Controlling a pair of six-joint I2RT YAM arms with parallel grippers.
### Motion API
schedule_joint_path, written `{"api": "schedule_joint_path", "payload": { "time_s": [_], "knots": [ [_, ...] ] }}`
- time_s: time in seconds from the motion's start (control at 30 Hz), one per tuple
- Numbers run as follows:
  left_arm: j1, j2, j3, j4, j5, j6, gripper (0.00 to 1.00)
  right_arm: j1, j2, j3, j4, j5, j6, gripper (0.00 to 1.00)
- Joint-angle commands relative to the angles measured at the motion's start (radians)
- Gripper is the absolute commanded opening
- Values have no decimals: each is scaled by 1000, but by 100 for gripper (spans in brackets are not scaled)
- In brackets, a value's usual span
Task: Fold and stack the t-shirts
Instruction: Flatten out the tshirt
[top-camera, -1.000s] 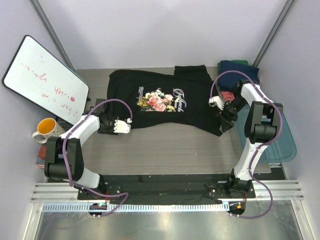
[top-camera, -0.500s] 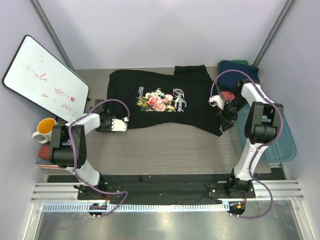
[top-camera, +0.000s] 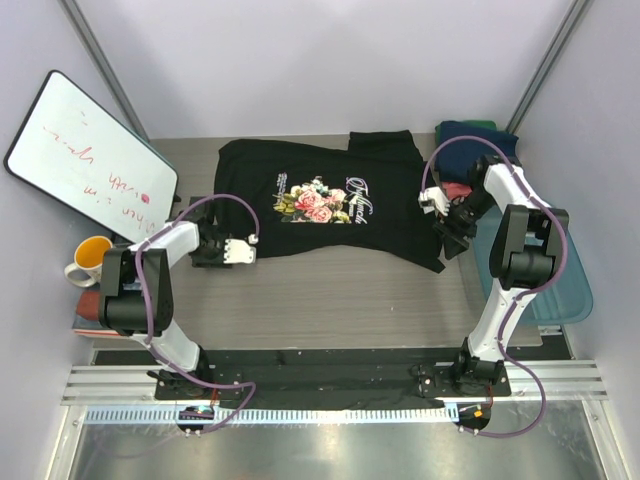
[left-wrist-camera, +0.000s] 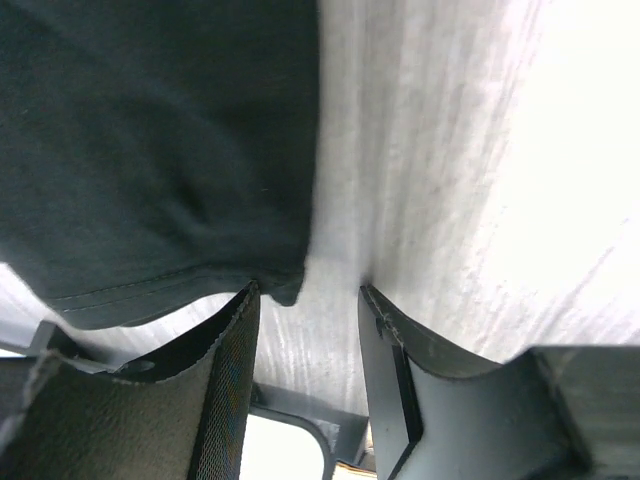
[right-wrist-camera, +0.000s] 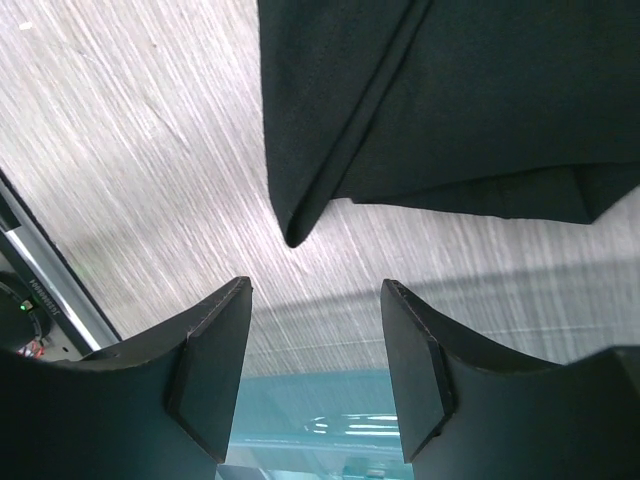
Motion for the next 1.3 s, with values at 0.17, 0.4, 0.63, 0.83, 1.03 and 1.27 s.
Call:
{"api": "schedule_joint_path", "payload": {
  "time_s": [0.17,0.4,0.63,0.83,1.03,1.27],
  "knots": [
    [7,41,19,30,19,-37,43,-4,-29,51,-131,-11,-9,60],
    [8,98,19,65,17,-54,0,-10,-38,10,-180,11,-38,60],
    [10,64,25,44,14,-48,0,-15,-32,-68,-180,43,-45,61],
    [8,58,41,41,19,-46,0,-14,17,-75,-180,0,-42,61],
    [8,50,47,34,19,-46,0,-14,75,-27,-119,-21,16,60],
    [8,38,56,28,16,-51,0,-7,126,41,-95,-21,37,57]
  ]
}}
